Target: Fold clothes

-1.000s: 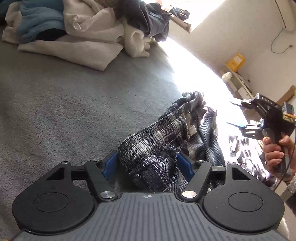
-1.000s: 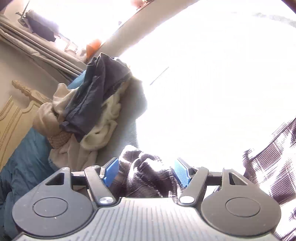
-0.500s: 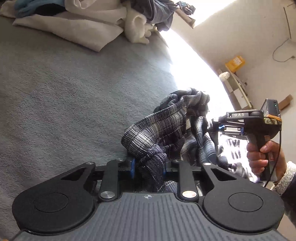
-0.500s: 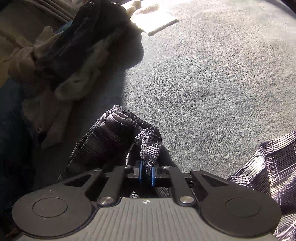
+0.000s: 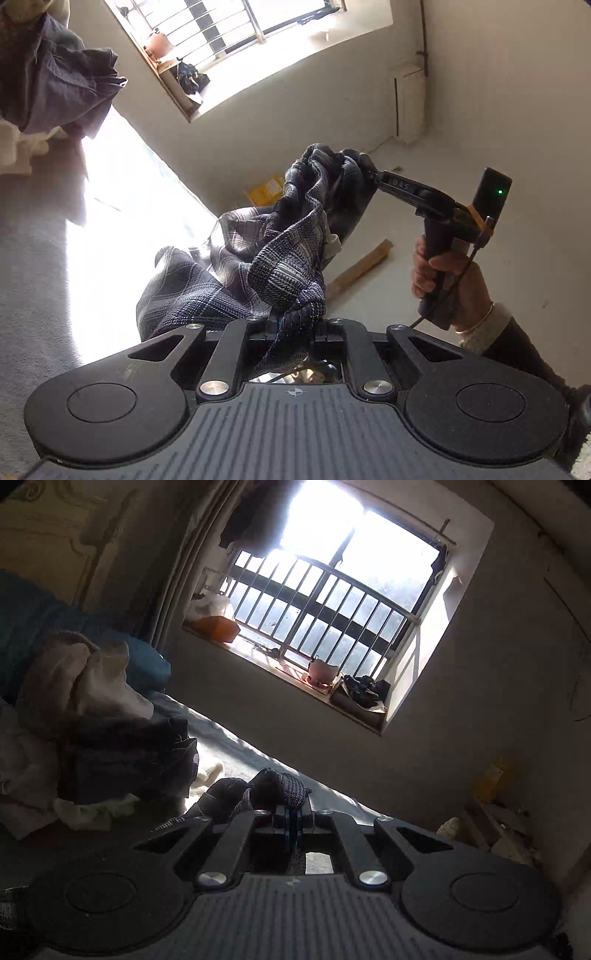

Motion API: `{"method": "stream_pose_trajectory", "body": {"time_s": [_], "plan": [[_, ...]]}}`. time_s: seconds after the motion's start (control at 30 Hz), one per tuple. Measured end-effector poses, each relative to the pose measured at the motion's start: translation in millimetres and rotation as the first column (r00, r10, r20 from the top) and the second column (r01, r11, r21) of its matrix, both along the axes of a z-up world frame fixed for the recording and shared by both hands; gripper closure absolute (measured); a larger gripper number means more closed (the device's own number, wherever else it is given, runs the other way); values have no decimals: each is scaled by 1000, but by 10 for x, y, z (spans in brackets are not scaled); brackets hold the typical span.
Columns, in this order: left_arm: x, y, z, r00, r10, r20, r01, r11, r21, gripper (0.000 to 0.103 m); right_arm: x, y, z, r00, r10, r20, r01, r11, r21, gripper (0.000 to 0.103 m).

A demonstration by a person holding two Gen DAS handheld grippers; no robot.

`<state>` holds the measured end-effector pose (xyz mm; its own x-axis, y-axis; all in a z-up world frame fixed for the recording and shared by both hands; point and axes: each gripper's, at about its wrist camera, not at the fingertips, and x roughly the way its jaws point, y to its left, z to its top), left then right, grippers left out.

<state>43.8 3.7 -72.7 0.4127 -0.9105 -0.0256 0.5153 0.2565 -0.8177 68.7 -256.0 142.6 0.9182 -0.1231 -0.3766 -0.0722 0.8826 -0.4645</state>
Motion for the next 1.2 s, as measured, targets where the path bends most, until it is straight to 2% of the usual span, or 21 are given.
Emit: {"method": "stream_pose_trajectory", "body": {"time_s": [0.07,0.13,0.23,0.3,0.37,0.43,0.47,0.53,0.6,0.63,0.67,0.77,0.8,0.87,0.93,1.0,1.03,1.07,1.13,1.17,1.2], "plan": [[-106,314,-69,998,59,-8,-59,997,47,94,135,294,-244,994,103,-26,-104,995,-4,100],[-280,740,-138,990,133,-39,-127,983,131,94,286,640,-536,970,235,-59,-234,972,23,100],[-520,1344,-171,962,251,-104,-215,937,276,94,495,1218,-959,895,437,-96,-425,897,119,100],[-675,1647,-254,931,329,-158,-253,894,370,94,653,1704,-1312,823,551,-139,-519,828,210,100],[-753,1828,-412,898,381,-220,-249,852,461,93,797,2124,-1759,765,611,-205,-561,788,255,95],[-792,1904,-624,872,397,-287,-203,826,525,90,915,2544,-2319,717,609,-339,-561,793,238,91],[-806,1935,-737,857,398,-326,-176,822,542,88,943,2696,-2569,709,585,-393,-552,808,206,91],[-826,1999,-901,843,376,-385,-126,833,538,81,941,2767,-2786,718,551,-426,-528,829,182,91],[-807,2029,-988,837,340,-428,-80,851,518,65,972,2582,-2730,743,537,-399,-464,843,272,86],[-795,2046,-1015,834,321,-448,-59,860,507,54,998,2447,-2646,757,532,-380,-426,842,332,76],[-794,2075,-1040,833,314,-456,-54,866,497,52,1030,2292,-2554,771,525,-359,-385,835,394,62],[-785,2189,-1081,819,326,-472,-76,877,474,50,1121,1884,-2348,788,515,-338,-289,794,535,44],[-769,2216,-1102,812,330,-481,-83,882,464,50,1133,1839,-2349,771,530,-353,-280,780,560,40],[-729,2244,-1158,799,338,-497,-99,890,446,49,1143,1820,-2404,720,570,-395,-275,757,592,18],[-709,2192,-1176,797,361,-483,-122,881,457,50,1146,1858,-2489,664,603,-442,-272,745,609,7],[-699,2129,-1183,796,387,-465,-146,868,474,54,1079,2037,-2678,637,588,-499,-291,782,551,7],[-708,2112,-1174,797,396,-456,-153,863,482,67,1050,2113,-2771,644,556,-525,-299,815,496,11],[-726,2103,-1157,799,402,-448,-156,857,491,77,1029,2170,-2872,656,513,-554,-293,849,440,30],[-760,2085,-1124,802,413,-431,-164,846,507,83,989,2176,-2949,681,477,-556,-266,868,419,45],[-778,2098,-1106,804,405,-435,-157,851,501,89,962,2148,-2915,681,486,-547,-261,860,439,75],[-808,2116,-1078,806,388,-446,-137,857,497,91,949,2114,-2868,665,500,-555,-249,849,467,91]]}}
